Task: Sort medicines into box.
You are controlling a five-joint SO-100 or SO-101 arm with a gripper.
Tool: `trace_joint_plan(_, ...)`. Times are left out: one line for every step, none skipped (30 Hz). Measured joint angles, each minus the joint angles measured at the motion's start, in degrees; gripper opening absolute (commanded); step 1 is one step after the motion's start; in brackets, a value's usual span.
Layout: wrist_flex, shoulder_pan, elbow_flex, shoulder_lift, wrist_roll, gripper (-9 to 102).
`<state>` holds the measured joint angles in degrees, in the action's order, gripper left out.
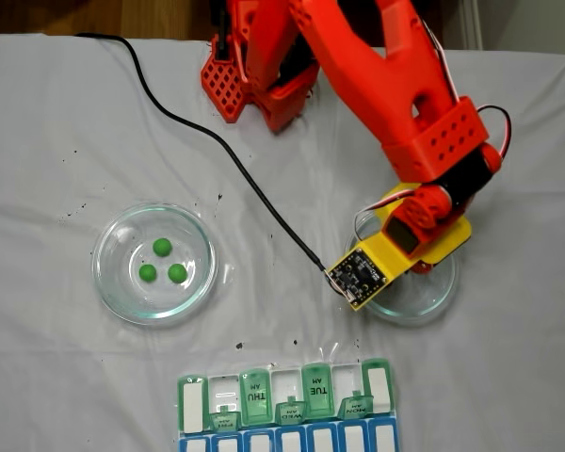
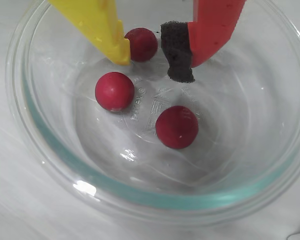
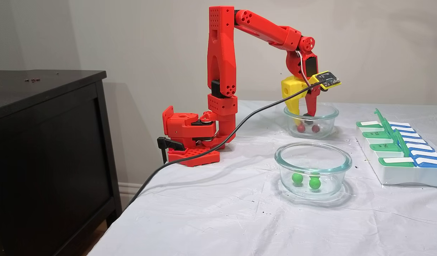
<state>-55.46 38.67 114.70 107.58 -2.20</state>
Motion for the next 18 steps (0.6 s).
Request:
trace_joint_plan(0.00, 0.00, 0.18, -0.09, 0.35, 10)
trace_joint_plan(0.00, 0.00, 0.18, -0.35, 0.53, 9)
trace_joint_plan(-0.09, -0.09, 0.18, -0.70, 0.79, 9)
trace_joint_plan(-0.26, -0.18, 0.18, -0.88, 0.88, 9)
trace_joint_plan(-0.44, 0.09, 0.18, -1.05, 0.88, 9)
trace_joint_plan(-0.62, 0.44, 0.18, -1.05, 0.88, 8)
trace_joint_plan(-0.70, 0.79, 0.26, -1.05, 0.79, 8)
trace_joint_plan(-0.70, 1.14, 0.35, -1.05, 0.53, 8)
trace_joint_plan(-0.53, 1.41, 0.35, -1.05, 0.35, 8)
trace_joint_plan(-0.62, 1.58, 0.35, -1.05, 0.35, 8)
trace_joint_plan(-1.05, 1.85, 0.35, -1.05, 0.35, 8)
trace_joint_plan(-1.23, 2.02, 0.35, -1.05, 0.35, 8)
trace_joint_plan(-1.58, 2.29, 0.35, -1.05, 0.18, 8)
trace_joint_plan(-1.67, 2.37, 0.35, -1.05, 0.09, 8)
trace_joint_plan(-1.93, 2.64, 0.26, -1.05, 0.00, 8)
trace_joint_plan(-2.11, 2.81, 0.26, -1.05, 0.00, 8)
trace_joint_plan(-2.64, 3.16, 0.26, -1.05, 0.00, 8)
trace_joint_plan(-3.16, 3.43, 0.26, -1.05, 0.00, 8)
